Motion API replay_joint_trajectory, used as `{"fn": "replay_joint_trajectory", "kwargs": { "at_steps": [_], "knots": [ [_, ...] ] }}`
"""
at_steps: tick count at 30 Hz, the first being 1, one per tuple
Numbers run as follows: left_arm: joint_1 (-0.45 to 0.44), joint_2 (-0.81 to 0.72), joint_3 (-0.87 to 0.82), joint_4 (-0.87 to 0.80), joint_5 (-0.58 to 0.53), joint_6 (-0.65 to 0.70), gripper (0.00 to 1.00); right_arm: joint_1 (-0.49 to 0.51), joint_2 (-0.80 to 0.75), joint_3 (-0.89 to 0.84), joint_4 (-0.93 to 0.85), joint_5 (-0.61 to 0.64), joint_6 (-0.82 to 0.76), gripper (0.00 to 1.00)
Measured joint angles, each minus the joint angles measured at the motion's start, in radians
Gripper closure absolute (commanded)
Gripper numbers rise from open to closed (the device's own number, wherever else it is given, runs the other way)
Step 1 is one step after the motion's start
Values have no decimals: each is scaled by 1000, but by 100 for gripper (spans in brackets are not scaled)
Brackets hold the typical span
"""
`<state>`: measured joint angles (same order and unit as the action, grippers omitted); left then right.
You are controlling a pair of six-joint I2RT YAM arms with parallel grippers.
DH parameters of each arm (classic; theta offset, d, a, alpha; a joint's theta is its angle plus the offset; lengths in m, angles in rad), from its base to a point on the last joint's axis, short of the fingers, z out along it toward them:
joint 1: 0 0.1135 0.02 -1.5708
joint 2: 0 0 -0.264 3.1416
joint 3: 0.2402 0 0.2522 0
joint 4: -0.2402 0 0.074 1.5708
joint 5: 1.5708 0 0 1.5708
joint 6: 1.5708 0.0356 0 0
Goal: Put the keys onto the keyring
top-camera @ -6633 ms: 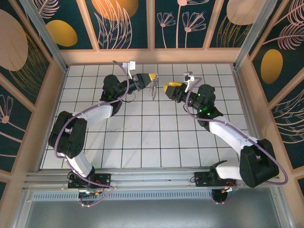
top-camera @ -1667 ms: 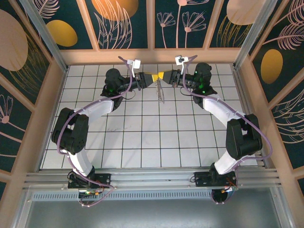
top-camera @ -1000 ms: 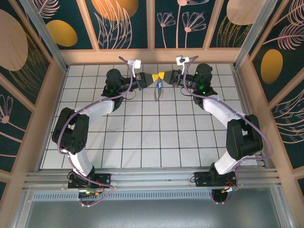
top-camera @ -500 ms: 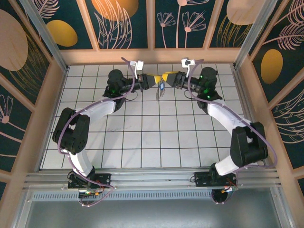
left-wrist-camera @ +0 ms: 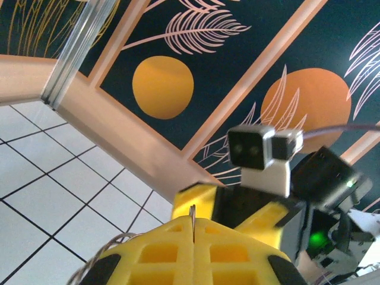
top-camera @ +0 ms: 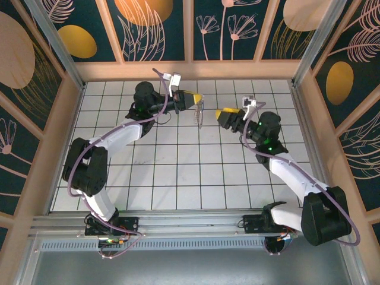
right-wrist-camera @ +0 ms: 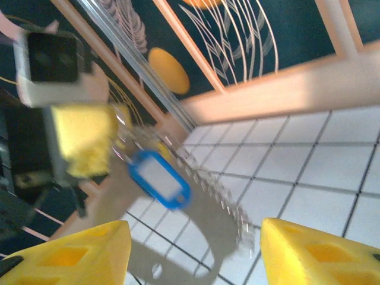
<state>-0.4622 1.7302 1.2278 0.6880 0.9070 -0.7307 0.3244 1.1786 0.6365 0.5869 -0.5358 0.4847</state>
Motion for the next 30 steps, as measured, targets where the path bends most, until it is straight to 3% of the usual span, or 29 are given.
{"fn": "replay_joint_trajectory", "kwargs": {
  "at_steps": [10, 30],
  "knots": [
    [0, -49, 49, -109, -17, 48, 100, 190, 0, -29, 30, 219, -119, 34],
    [-15, -49, 50, -147, -26, 51, 100, 274, 76, 57, 84, 359, -204, 33]
  ]
}}
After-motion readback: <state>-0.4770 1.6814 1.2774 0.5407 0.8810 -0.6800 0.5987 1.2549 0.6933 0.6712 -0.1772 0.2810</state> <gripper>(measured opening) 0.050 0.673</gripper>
